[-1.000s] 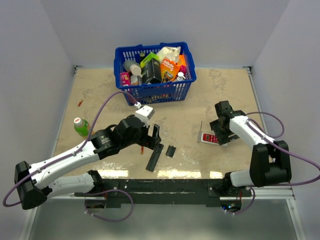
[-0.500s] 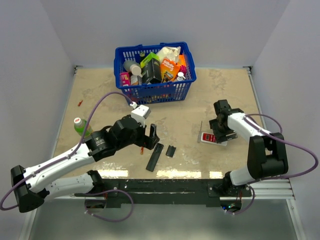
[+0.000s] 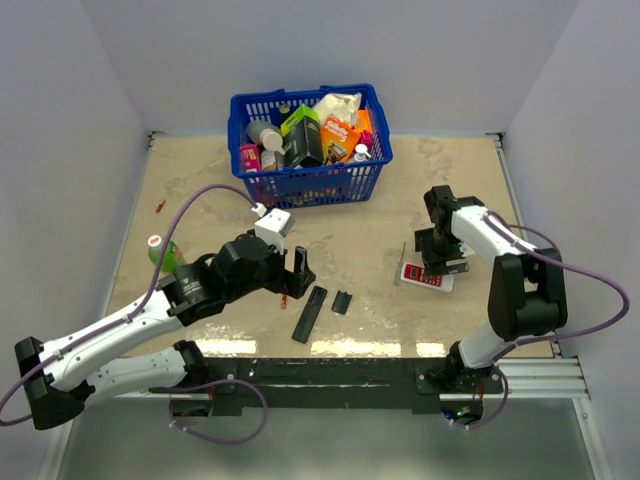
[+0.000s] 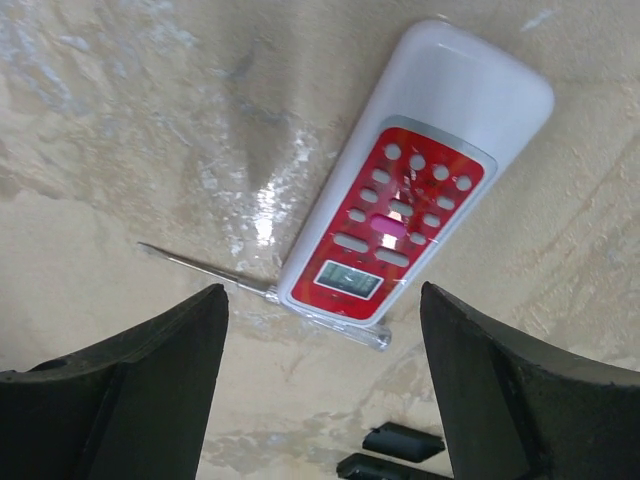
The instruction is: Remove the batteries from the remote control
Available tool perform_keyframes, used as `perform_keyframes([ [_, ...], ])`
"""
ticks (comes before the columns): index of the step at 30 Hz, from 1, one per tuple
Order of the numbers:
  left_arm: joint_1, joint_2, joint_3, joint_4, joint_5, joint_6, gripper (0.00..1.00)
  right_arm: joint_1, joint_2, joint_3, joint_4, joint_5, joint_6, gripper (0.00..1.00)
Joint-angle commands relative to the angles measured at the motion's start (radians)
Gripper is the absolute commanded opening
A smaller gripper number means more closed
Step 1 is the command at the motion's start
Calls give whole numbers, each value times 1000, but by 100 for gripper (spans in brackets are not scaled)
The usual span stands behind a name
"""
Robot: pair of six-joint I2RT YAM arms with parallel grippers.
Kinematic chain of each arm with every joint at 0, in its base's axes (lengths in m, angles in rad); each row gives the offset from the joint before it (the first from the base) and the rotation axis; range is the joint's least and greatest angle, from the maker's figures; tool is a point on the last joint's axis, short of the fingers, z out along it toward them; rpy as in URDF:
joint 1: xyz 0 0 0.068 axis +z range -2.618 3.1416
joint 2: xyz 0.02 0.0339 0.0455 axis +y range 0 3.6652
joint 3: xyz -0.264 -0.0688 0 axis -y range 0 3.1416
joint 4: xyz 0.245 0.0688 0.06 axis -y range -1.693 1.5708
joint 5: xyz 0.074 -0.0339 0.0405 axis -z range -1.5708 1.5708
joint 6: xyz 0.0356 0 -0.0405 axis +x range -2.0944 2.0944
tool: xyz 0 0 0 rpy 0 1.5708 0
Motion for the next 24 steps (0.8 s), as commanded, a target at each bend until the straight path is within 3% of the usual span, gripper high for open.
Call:
perform_keyframes([
  [1,-1,-7,1,25,2,-11,91,-2,-32,-16,-87,-45,87,81],
  [8,-3,-10,-5,28,6,-8,91,-2,-50,-14,-124,-24,113,85],
  [24,-1,17,42,-11,-3,-14,90,-24,-23,-105,27,21,134,86],
])
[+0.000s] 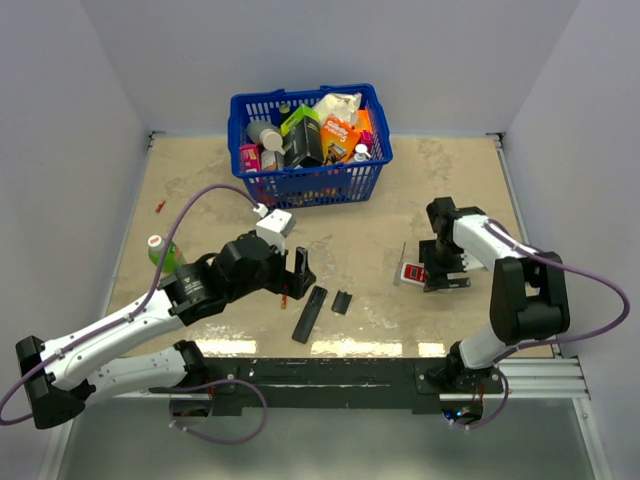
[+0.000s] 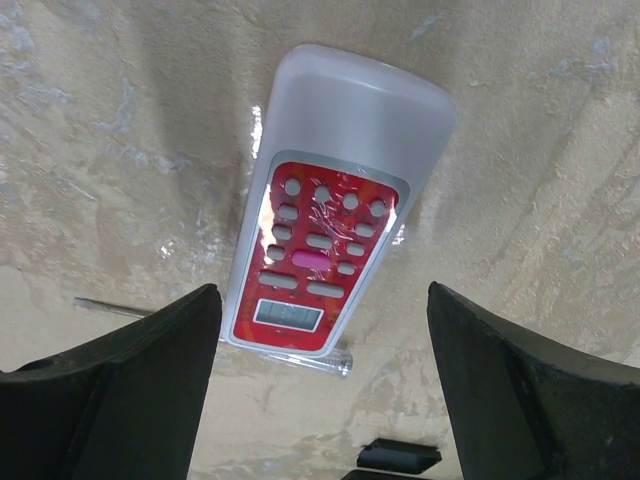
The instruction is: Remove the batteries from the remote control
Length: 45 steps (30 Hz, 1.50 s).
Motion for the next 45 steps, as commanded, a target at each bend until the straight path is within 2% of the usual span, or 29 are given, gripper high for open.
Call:
perform_keyframes([
  [1,-1,13,43,-17,-16,-8,90,-6,15,-8,50,55,33,86],
  [8,-1,24,37,-20,-30,-10,89,-6,45,-54,119,40,30,83],
  [16,-1,40,46,-8,-27,-38,88,-6,31,-61,101,69,25,73],
  [20,-1,45,74,-19,-27,-38,87,-6,-6,-94,98,100,37,57],
  [23,-1,48,80,-28,-25,-41,86,-6,-60,-117,87,152,39,50],
  [24,-1,48,82,-26,-17,-44,86,-6,-89,-120,90,167,30,41],
  [25,-1,50,83,-26,-13,-45,86,-4,-106,-123,96,201,14,37],
  [28,-3,48,83,-23,-7,-53,86,-6,-168,-126,131,245,-73,32],
  [29,-2,45,79,-22,-10,-54,86,-6,-187,-133,206,250,-180,32],
  [35,-1,47,92,-8,10,-70,84,-4,-391,-216,401,212,-520,25],
  [38,-1,56,108,-8,21,-76,82,-6,-500,-252,504,144,-675,22],
  [41,0,73,134,-13,21,-84,82,-4,-561,-285,603,13,-792,19],
  [45,0,91,171,-13,30,-102,82,-4,-581,-345,763,-307,-909,18],
])
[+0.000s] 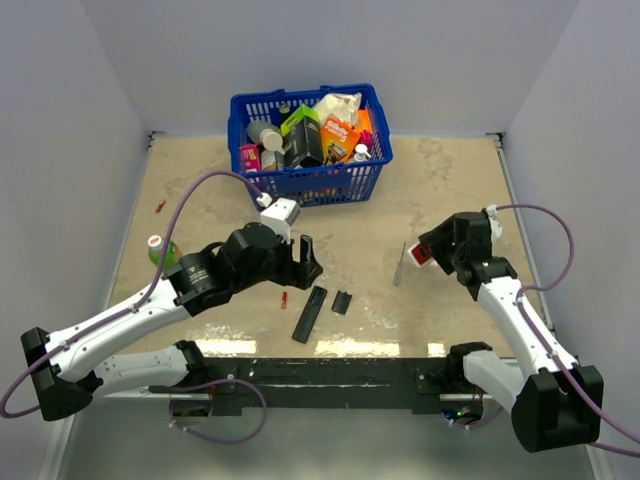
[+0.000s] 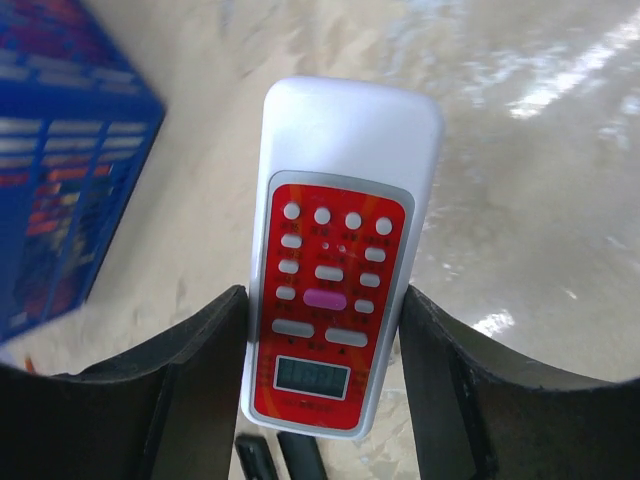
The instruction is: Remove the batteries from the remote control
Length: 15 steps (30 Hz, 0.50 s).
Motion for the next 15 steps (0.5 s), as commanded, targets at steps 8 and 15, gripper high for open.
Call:
perform_keyframes([
  [8,0,47,101,94,87,-49,85,-1,-91,-104,409,-667,-318,15],
  [15,0,124,129,186,172,-55,89,-1,-224,-186,663,-954,-240,15],
])
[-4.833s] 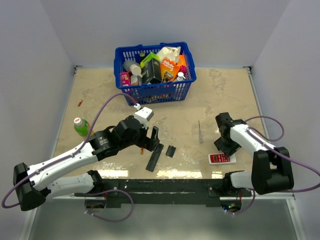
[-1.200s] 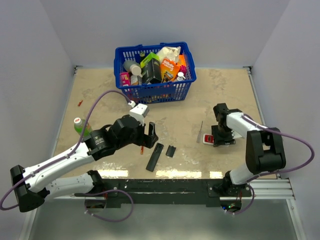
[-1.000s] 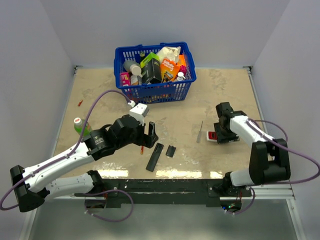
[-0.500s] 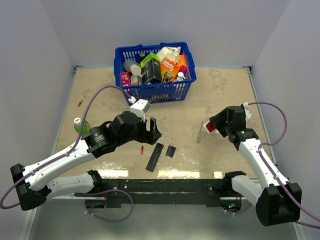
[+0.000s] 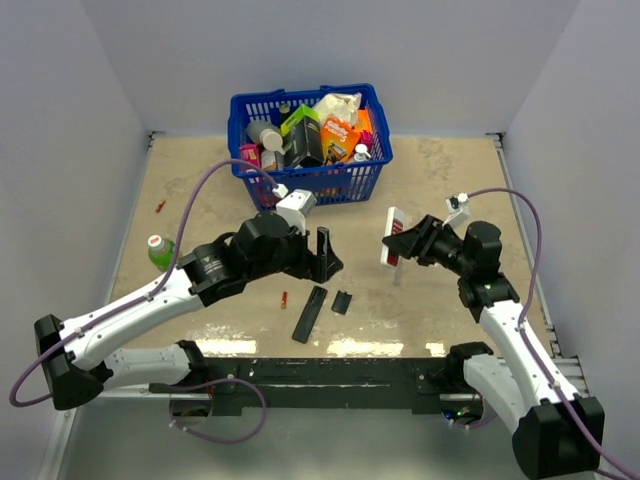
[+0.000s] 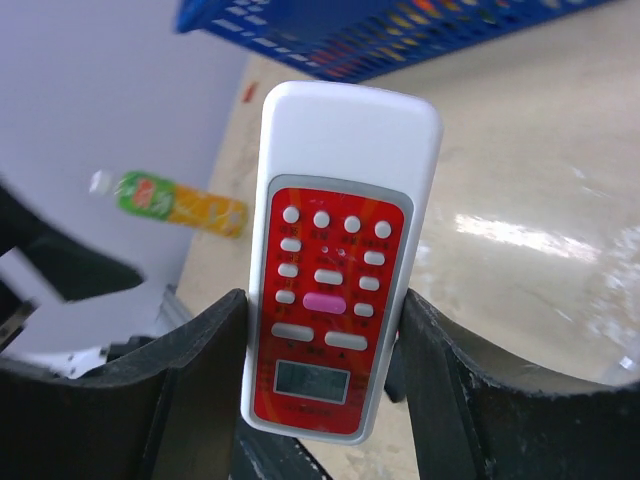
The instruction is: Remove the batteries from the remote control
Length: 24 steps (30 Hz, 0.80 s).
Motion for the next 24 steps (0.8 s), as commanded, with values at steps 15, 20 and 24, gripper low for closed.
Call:
perform_keyframes([
  [15,0,71,47,453,313,46,100,106,-159,-106,670,-475,293,19],
  [20,0,62,11,557,376,58,100,140,-177,-106,788,-467,373,20],
  [24,0,39,-25,636,396,52,100,173,-160,-91,857,-476,419,20],
])
